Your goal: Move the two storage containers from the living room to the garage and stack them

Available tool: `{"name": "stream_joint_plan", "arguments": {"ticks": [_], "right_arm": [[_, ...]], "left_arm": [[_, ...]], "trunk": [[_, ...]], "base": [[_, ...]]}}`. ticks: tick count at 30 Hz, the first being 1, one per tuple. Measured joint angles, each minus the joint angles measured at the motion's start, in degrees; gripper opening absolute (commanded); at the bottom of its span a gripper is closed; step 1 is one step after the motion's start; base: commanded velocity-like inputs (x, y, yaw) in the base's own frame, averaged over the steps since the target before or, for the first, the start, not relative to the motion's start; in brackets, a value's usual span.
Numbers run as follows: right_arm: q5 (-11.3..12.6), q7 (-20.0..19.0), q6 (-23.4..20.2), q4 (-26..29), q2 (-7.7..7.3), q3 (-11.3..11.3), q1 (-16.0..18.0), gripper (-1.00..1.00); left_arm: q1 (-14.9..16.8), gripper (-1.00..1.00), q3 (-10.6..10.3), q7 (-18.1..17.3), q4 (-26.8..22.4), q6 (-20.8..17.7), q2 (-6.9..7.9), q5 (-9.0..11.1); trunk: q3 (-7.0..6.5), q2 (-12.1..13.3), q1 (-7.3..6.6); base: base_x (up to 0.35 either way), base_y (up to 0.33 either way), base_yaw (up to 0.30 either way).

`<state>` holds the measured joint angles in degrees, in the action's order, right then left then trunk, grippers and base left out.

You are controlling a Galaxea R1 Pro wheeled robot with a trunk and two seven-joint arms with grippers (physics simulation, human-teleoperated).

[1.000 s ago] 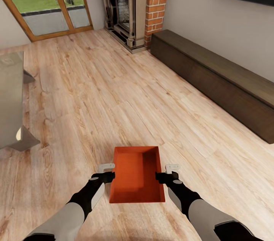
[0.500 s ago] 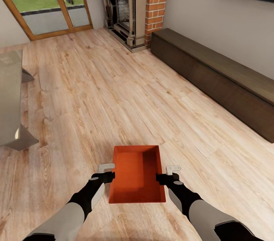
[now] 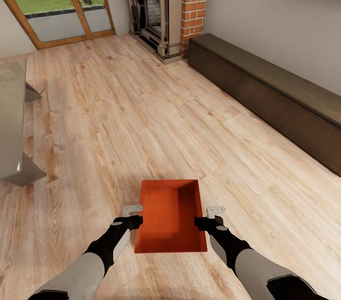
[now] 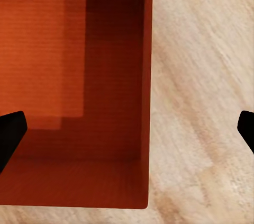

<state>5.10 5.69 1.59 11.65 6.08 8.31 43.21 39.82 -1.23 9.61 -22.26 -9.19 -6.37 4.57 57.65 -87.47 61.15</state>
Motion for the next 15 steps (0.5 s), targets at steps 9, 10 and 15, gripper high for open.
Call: {"name": "stream_joint_plan", "arguments": {"ticks": [9, 10, 15], "right_arm": [[0.1, 0.0, 0.0, 0.0, 0.00, 0.0, 0.0, 1.00], [0.1, 0.0, 0.0, 0.0, 0.00, 0.0, 0.0, 1.00], [0.2, 0.0, 0.0, 0.0, -0.01, 0.0, 0.0, 1.00]], "left_arm": [[0.0, 1.00, 0.0, 0.0, -0.7, -0.1, -0.08, 0.0], [0.0, 1.00, 0.0, 0.0, -0.8, -0.1, -0.10, 0.0], [0.0, 1.00, 0.0, 0.0, -0.6, -0.1, -0.13, 0.0]], "trunk": [[1.62, -3.6, 1.98], [1.80, -4.0, 2.20], [2.69, -6.0, 3.30]], "base": [[0.000, 0.000, 0.000], [0.000, 0.000, 0.000], [0.000, 0.000, 0.000]]}}
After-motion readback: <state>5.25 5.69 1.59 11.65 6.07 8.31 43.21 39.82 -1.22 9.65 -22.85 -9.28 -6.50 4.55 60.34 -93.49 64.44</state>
